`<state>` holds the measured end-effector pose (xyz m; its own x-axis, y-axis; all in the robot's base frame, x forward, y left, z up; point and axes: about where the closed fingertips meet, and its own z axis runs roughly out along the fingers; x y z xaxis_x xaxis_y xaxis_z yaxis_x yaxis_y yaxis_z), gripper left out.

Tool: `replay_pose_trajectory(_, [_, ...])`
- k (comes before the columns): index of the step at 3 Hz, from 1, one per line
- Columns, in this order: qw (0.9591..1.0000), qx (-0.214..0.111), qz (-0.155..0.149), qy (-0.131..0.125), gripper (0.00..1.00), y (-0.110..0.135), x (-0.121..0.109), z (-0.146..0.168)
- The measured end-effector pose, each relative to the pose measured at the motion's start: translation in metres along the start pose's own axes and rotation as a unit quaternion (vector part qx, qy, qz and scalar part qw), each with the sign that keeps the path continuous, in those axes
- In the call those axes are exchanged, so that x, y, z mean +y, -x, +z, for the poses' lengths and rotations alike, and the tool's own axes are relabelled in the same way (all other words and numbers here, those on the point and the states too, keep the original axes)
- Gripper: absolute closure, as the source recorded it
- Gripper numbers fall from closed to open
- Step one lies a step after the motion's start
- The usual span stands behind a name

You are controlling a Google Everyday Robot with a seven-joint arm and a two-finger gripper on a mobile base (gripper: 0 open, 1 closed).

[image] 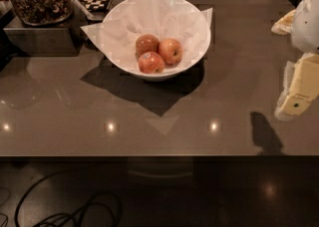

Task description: Pick apple from white bowl

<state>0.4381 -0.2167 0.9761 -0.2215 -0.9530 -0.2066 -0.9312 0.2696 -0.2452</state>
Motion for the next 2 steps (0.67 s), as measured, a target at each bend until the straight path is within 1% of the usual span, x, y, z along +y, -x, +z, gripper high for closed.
replay_pose_trajectory(1, [1.0000,0.000,0.000,0.000,0.00,0.000,0.000,0.000])
replay_pose_trajectory(2, [0.9993,-0.036,0.003,-0.005,0.00,0.006,-0.011,-0.001])
